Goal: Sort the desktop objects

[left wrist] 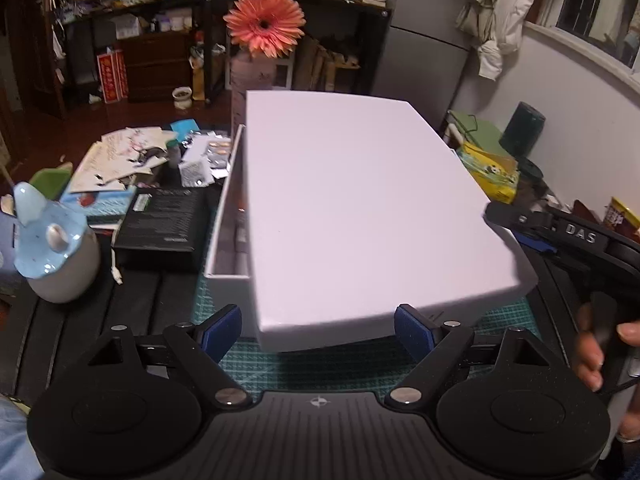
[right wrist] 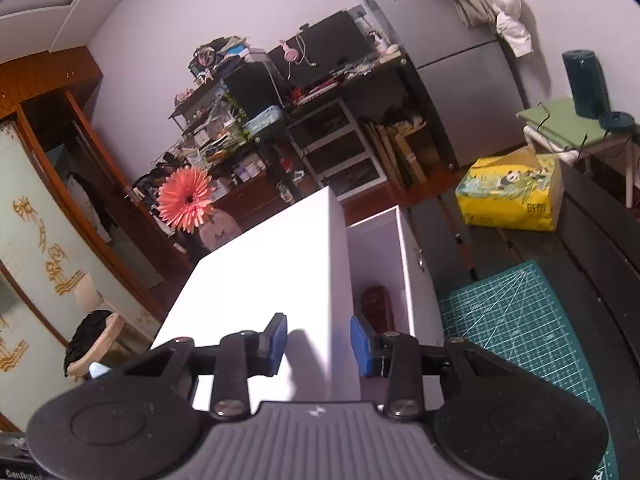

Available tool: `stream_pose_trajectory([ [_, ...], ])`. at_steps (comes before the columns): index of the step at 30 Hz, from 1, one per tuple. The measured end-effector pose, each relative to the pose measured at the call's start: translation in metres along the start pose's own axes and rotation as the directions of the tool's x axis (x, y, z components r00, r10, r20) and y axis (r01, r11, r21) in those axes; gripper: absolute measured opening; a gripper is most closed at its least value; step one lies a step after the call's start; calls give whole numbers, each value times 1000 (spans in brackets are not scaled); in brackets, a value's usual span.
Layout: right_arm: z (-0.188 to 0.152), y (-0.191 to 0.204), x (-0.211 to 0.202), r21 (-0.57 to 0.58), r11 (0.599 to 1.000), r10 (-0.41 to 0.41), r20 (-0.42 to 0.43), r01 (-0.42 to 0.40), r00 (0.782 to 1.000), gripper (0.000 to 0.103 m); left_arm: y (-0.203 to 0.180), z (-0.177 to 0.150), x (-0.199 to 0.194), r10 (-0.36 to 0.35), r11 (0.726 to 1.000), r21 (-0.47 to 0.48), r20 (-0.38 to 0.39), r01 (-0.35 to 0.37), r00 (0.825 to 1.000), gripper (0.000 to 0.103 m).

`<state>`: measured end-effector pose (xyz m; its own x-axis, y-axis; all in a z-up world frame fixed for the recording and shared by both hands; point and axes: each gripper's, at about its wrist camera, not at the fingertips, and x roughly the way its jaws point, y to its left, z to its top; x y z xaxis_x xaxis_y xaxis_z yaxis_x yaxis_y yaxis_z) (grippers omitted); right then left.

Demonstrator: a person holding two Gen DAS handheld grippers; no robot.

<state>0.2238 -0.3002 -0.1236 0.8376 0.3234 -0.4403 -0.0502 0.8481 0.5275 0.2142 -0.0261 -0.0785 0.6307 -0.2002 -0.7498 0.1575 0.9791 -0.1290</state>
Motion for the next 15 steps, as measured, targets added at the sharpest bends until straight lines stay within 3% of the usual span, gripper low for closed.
stream_pose_trajectory([
  [7, 2, 1, -15, 19, 1000, 11, -1, -11, 1000, 34, 5, 3, -8, -20, 1000, 6, 0, 20, 1000, 84],
  [15, -3, 0, -18, 53, 998, 29, -64, -25, 998, 35, -4, 0, -6, -68, 996, 47, -39, 70, 997, 84],
])
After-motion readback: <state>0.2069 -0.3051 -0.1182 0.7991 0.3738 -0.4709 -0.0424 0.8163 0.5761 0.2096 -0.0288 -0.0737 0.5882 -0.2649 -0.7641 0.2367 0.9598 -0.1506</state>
